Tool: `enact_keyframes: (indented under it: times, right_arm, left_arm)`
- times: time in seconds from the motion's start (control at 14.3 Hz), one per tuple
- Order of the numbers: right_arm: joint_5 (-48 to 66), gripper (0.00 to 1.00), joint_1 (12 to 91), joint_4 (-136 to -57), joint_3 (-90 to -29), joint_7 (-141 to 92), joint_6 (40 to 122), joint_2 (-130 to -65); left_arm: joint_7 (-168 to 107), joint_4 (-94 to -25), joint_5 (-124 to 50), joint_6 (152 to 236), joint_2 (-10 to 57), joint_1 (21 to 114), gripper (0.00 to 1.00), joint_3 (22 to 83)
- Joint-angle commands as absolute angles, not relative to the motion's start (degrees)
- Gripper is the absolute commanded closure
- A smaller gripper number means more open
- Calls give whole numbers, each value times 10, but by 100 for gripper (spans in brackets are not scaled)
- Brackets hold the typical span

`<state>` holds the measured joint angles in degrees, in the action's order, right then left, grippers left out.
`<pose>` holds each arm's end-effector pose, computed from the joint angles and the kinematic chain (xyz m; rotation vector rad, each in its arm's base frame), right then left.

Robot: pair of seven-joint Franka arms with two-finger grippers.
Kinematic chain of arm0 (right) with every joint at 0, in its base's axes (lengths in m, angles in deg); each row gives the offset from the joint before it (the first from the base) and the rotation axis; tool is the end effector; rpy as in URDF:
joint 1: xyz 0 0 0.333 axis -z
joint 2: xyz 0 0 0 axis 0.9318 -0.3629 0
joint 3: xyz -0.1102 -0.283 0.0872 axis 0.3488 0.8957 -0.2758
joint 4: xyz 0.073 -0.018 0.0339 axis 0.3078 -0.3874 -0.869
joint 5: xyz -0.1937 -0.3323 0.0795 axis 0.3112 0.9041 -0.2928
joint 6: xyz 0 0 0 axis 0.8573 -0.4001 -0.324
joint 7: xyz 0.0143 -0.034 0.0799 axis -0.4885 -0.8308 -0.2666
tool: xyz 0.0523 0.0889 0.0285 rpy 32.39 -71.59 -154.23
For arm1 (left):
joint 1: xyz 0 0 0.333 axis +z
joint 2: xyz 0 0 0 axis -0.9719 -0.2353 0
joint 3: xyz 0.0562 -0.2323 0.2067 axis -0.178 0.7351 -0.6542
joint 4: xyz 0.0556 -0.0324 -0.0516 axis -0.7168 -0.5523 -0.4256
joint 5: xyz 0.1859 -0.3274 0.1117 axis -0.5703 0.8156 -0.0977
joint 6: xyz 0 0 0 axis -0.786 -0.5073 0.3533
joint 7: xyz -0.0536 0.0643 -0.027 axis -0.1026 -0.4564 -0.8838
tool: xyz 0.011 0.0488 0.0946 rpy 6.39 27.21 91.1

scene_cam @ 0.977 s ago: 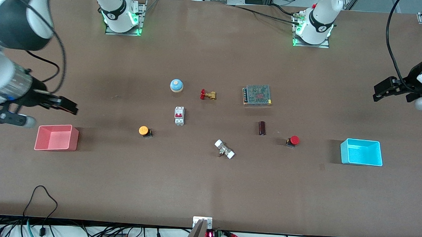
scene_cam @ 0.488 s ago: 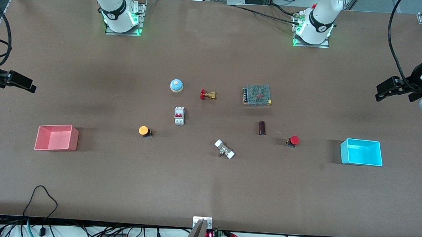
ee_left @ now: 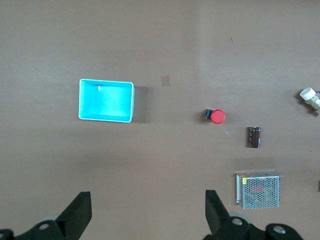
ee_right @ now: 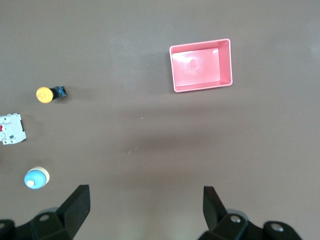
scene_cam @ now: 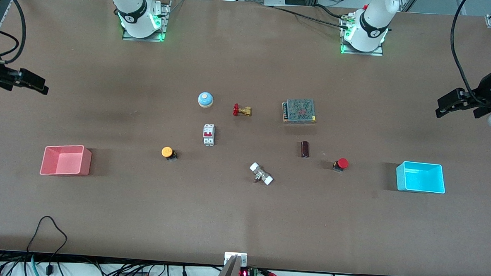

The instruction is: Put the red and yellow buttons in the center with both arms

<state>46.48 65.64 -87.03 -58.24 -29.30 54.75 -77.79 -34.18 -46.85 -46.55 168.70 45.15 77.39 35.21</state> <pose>0.5704 -0.0334 0.5907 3.1170 -0.0789 -0.1119 0.5791 0.0015 0.6130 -3.1347 -0.0727 -0.0251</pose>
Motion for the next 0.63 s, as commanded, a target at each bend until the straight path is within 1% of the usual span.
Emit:
enact_keyframes:
  times: [0.0, 0.56]
  right_arm:
    - [487, 0, 658, -899, -588, -273, 552, -750]
    - [481, 0, 660, -900, -589, -273, 545, -743]
  left_arm:
    - [-361, -475, -454, 1683, 464, 774, 0, 345]
    - [-362, -479, -463, 1684, 474, 775, 0, 345]
